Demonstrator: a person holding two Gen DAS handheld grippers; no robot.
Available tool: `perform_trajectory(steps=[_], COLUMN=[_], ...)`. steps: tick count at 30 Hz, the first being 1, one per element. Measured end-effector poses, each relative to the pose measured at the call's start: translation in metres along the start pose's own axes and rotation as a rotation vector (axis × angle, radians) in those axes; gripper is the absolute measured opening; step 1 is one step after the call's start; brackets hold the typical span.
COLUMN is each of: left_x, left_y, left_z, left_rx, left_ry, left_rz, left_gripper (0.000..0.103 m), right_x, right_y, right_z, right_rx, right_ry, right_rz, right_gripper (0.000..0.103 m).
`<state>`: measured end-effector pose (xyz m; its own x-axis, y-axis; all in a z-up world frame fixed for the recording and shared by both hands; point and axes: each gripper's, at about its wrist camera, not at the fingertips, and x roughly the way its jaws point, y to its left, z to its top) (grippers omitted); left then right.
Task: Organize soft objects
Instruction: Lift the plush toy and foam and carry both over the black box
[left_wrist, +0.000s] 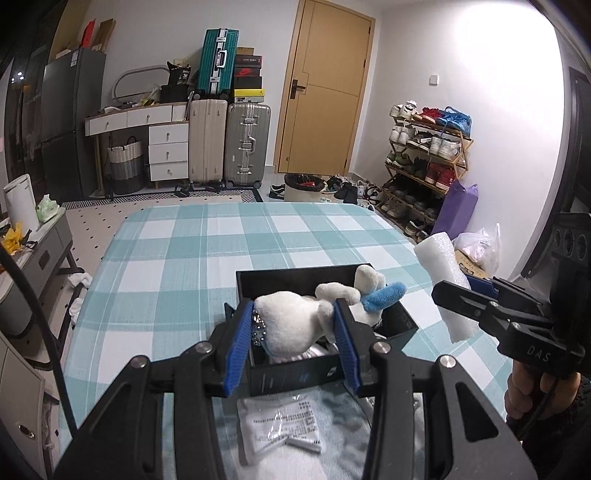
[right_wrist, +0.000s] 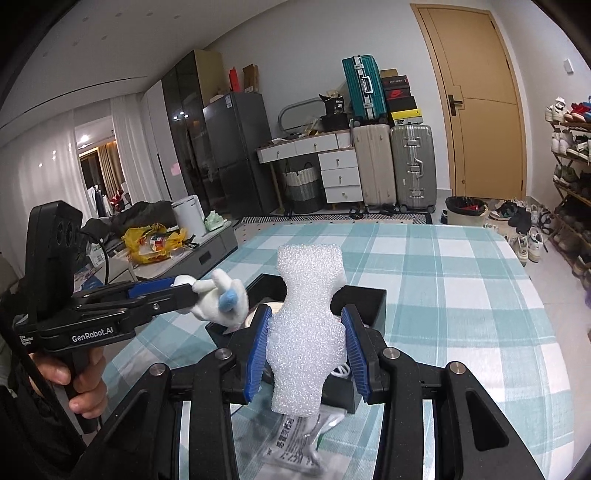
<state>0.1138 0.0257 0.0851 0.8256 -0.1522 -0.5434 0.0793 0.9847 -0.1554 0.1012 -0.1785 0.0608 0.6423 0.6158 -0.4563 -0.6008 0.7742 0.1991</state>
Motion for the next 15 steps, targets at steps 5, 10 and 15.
perform_trajectory(steps=[5, 10, 15], left_x=[0.013, 0.028, 0.045], left_y=[0.000, 0.002, 0.004], left_z=[0.006, 0.006, 0.005], left_rx=[0.005, 0.020, 0.021], left_ry=[0.009, 0.021, 0.047], left_rz=[0.015, 0.047, 0.068], left_gripper=[0.042, 0.042, 0.042], right_x=[0.013, 0.026, 0.038], right_y=[0.001, -0.002, -0.007], right_z=[0.003, 0.004, 0.004], right_rx=[-0.014, -0.017, -0.020], right_ry=[0.023, 0.044, 0.067], right_rz=[0.005, -0.001, -0.017], right_gripper=[0.039, 0.039, 0.039])
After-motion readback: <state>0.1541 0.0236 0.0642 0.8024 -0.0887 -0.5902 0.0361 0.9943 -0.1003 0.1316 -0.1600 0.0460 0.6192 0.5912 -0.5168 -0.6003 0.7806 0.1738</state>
